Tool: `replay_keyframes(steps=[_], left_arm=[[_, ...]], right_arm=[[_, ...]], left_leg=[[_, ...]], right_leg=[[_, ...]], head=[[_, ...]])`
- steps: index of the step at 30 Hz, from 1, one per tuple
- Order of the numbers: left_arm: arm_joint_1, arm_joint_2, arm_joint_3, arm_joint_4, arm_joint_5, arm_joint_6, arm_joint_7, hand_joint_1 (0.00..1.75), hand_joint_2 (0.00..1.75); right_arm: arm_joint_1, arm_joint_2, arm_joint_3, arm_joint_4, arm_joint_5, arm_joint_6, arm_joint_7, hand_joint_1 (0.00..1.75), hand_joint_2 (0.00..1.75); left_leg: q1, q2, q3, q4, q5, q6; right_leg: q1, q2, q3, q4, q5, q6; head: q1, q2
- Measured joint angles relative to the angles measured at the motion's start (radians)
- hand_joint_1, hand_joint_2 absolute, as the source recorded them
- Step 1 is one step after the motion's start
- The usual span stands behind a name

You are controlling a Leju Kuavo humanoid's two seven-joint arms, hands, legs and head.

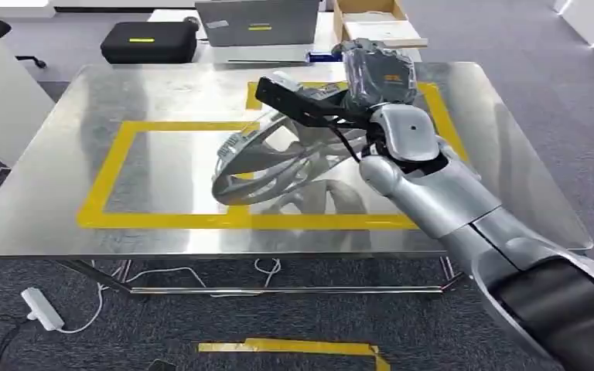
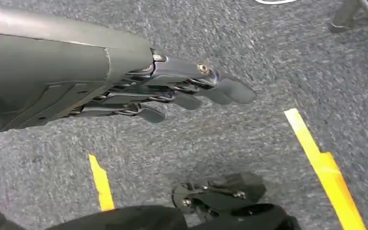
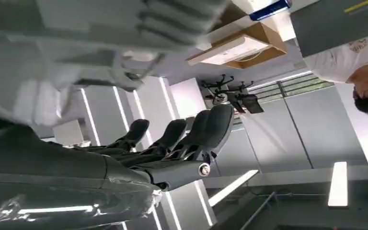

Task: Take the parts from the cabinet and place them on the table.

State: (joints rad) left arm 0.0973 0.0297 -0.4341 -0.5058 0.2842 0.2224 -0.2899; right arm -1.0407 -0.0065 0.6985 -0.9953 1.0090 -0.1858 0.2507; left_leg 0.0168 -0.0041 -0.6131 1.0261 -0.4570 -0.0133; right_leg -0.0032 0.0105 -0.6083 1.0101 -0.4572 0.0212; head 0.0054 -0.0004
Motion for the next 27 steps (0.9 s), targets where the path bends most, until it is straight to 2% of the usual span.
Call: replay_keyframes(steps=[1,2,3,4,6,7,8,9,10,11,12,13,14,16,17,18,19,21,22,23,24,25,26,27], left_arm=[[0.001,0.000,-0.001,-0.003,0.001,0.001,0.001,0.00,1.75],[0.003,-0.001,-0.002,-0.008,0.002,0.001,0.001,0.00,1.75],[0.003,-0.001,-0.002,-0.012,0.006,0.001,0.001,0.00,1.75],[0.002,0.000,-0.003,-0.014,0.008,0.001,0.001,0.00,1.75],[0.002,-0.002,-0.005,-0.017,0.009,0.001,0.001,0.00,1.75],[0.002,-0.002,-0.007,-0.017,0.010,0.001,0.001,0.00,1.75],[0.002,-0.003,-0.009,-0.017,0.010,0.001,0.001,0.00,1.75],[0.002,-0.003,-0.010,-0.018,0.010,0.001,0.001,0.00,1.75],[0.002,-0.003,-0.010,-0.018,0.010,0.001,0.001,0.00,1.75],[0.002,-0.004,-0.012,-0.019,0.010,0.001,0.001,0.00,1.75],[0.002,-0.005,-0.015,-0.021,0.011,0.001,0.001,0.00,1.75],[0.002,-0.006,-0.016,-0.021,0.011,0.001,0.001,0.00,1.75],[0.003,-0.006,-0.017,-0.022,0.011,0.001,0.001,0.00,1.75],[0.003,-0.006,-0.022,-0.023,0.013,0.001,0.002,0.00,1.75],[0.002,-0.006,-0.024,-0.024,0.015,0.001,0.002,0.00,1.75],[0.003,-0.004,-0.025,-0.026,0.015,0.001,0.004,0.00,1.75],[0.005,-0.005,-0.026,-0.029,0.016,0.002,0.006,0.00,1.75],[0.008,-0.004,-0.029,-0.032,0.016,0.004,0.012,0.00,1.75],[0.009,-0.004,-0.030,-0.034,0.018,0.004,0.016,0.00,1.75],[0.010,-0.004,-0.031,-0.035,0.018,0.004,0.018,0.00,1.75],[0.012,-0.003,-0.032,-0.038,0.018,0.004,0.019,0.00,1.75],[0.013,-0.002,-0.032,-0.041,0.018,0.004,0.020,0.00,1.75],[0.013,0.000,-0.032,-0.045,0.019,0.005,0.023,0.00,1.75],[0.014,0.002,-0.032,-0.048,0.019,0.006,0.025,0.00,1.75]], right_arm=[[0.000,0.000,-0.001,0.006,0.003,0.000,0.000,0.80,1.75],[-0.001,0.000,-0.002,0.010,0.006,0.001,0.000,0.80,1.75],[-0.002,0.000,-0.003,0.015,0.011,0.005,0.001,0.80,1.75],[-0.004,0.000,-0.003,0.021,0.023,0.011,0.001,0.80,1.75],[-0.002,0.000,0.000,0.031,0.035,0.021,0.002,0.80,1.75],[0.000,0.000,0.002,0.037,0.038,0.022,0.002,0.80,1.75],[0.003,0.000,0.003,0.040,0.039,0.022,0.002,0.80,1.75],[0.002,0.000,0.003,0.042,0.039,0.022,0.002,0.80,1.75],[0.000,0.000,0.003,0.043,0.040,0.022,0.002,0.80,1.75],[-0.001,0.000,0.002,0.045,0.040,0.023,0.002,0.80,1.75],[-0.004,0.001,0.002,0.046,0.041,0.023,0.002,0.80,1.75],[-0.007,0.002,0.003,0.047,0.042,0.023,0.002,0.80,1.75],[-0.007,0.006,0.003,0.047,0.042,0.024,0.002,0.80,1.75],[-0.008,0.007,0.004,0.049,0.048,0.031,0.002,0.80,1.75],[-0.011,0.007,0.003,0.050,0.051,0.034,0.004,0.80,1.75],[-0.014,0.010,0.004,0.052,0.056,0.040,0.006,0.80,1.75],[-0.014,0.012,0.004,0.054,0.060,0.040,0.010,0.80,1.75],[-0.013,0.016,0.006,0.060,0.064,0.042,0.011,0.80,1.75],[-0.012,0.017,0.008,0.063,0.066,0.045,0.011,0.80,1.75],[-0.011,0.018,0.009,0.065,0.066,0.046,0.011,0.80,1.75],[-0.011,0.019,0.010,0.067,0.066,0.047,0.011,0.80,1.75],[-0.012,0.019,0.011,0.068,0.067,0.051,0.011,0.80,1.75],[-0.013,0.020,0.011,0.068,0.069,0.054,0.011,0.80,1.75],[-0.016,0.022,0.011,0.068,0.070,0.058,0.010,0.80,1.75]], left_leg=[[-0.002,0.000,0.000,0.000,0.001,0.007],[0.002,0.001,0.003,-0.009,0.008,0.018],[0.004,0.003,0.004,-0.012,0.011,0.025],[0.003,0.003,0.003,-0.012,0.012,0.033],[0.000,0.003,0.003,-0.012,0.011,0.036],[-0.001,0.004,0.002,-0.011,0.011,0.037],[-0.002,0.004,0.003,-0.011,0.012,0.037],[-0.003,0.003,0.003,-0.011,0.012,0.037],[-0.003,0.002,0.005,-0.011,0.012,0.037],[-0.004,0.001,0.007,-0.011,0.012,0.037],[-0.005,0.000,0.008,-0.011,0.012,0.037],[-0.013,-0.001,0.004,-0.007,0.010,0.031],[-0.011,0.000,0.002,-0.008,0.013,0.024],[-0.006,0.002,0.005,-0.014,0.018,0.013],[-0.008,0.002,0.007,-0.015,0.018,0.006],[-0.006,0.001,0.005,-0.006,0.007,-0.001],[-0.006,0.001,-0.007,0.022,-0.018,-0.006],[-0.002,0.002,-0.074,0.175,-0.103,-0.016],[-0.002,0.002,-0.106,0.247,-0.130,-0.018],[-0.002,0.002,-0.122,0.286,-0.138,-0.019],[-0.001,0.002,-0.115,0.277,-0.121,-0.020],[0.000,0.002,-0.090,0.227,-0.084,-0.019],[0.002,0.002,-0.041,0.133,-0.036,-0.018],[0.003,0.002,0.005,0.046,-0.001,-0.016]], right_leg=[[-0.002,0.000,0.002,-0.005,0.003,0.006],[-0.002,0.000,0.001,-0.004,0.001,0.013],[-0.004,-0.003,-0.013,0.012,-0.014,0.016],[-0.004,-0.005,-0.034,0.062,-0.048,0.019],[-0.005,-0.005,-0.111,0.235,-0.127,0.022],[-0.005,-0.005,-0.142,0.300,-0.148,0.023],[-0.005,-0.005,-0.153,0.323,-0.147,0.022],[-0.005,-0.005,-0.140,0.298,-0.124,0.020],[-0.005,-0.005,-0.107,0.235,-0.087,0.016],[-0.005,-0.005,-0.055,0.138,-0.042,0.009],[-0.002,-0.008,-0.002,0.038,-0.010,-0.001],[0.002,-0.014,0.020,-0.002,-0.023,-0.004],[0.002,-0.013,0.024,-0.003,-0.017,-0.001],[0.006,-0.008,0.022,-0.003,-0.014,-0.006],[0.004,-0.008,0.025,-0.011,-0.009,-0.013],[-0.004,-0.010,0.030,-0.020,-0.001,-0.019],[-0.005,-0.010,0.030,-0.021,0.000,-0.023],[-0.005,-0.010,0.028,-0.020,0.000,-0.025],[-0.005,-0.010,0.027,-0.020,0.001,-0.026],[-0.005,-0.009,0.027,-0.020,0.001,-0.025],[-0.006,-0.009,0.027,-0.020,0.001,-0.025],[-0.006,-0.009,0.027,-0.019,0.002,-0.024],[-0.006,-0.009,0.028,-0.019,0.002,-0.023],[-0.006,-0.009,0.028,-0.017,0.001,-0.020]], head=[[0.000,0.000],[0.000,0.000],[0.001,0.000],[0.007,0.000],[0.006,0.000],[0.007,0.000],[0.006,0.000],[0.007,0.000],[0.006,0.000],[0.008,0.000],[0.007,0.000],[0.006,0.000],[0.004,0.000],[0.005,0.000],[0.006,0.000],[0.005,0.000],[0.000,0.000],[-0.002,0.000],[-0.002,0.000],[-0.002,0.000],[-0.002,0.000],[-0.003,0.000],[-0.002,0.000],[-0.003,0.000]])
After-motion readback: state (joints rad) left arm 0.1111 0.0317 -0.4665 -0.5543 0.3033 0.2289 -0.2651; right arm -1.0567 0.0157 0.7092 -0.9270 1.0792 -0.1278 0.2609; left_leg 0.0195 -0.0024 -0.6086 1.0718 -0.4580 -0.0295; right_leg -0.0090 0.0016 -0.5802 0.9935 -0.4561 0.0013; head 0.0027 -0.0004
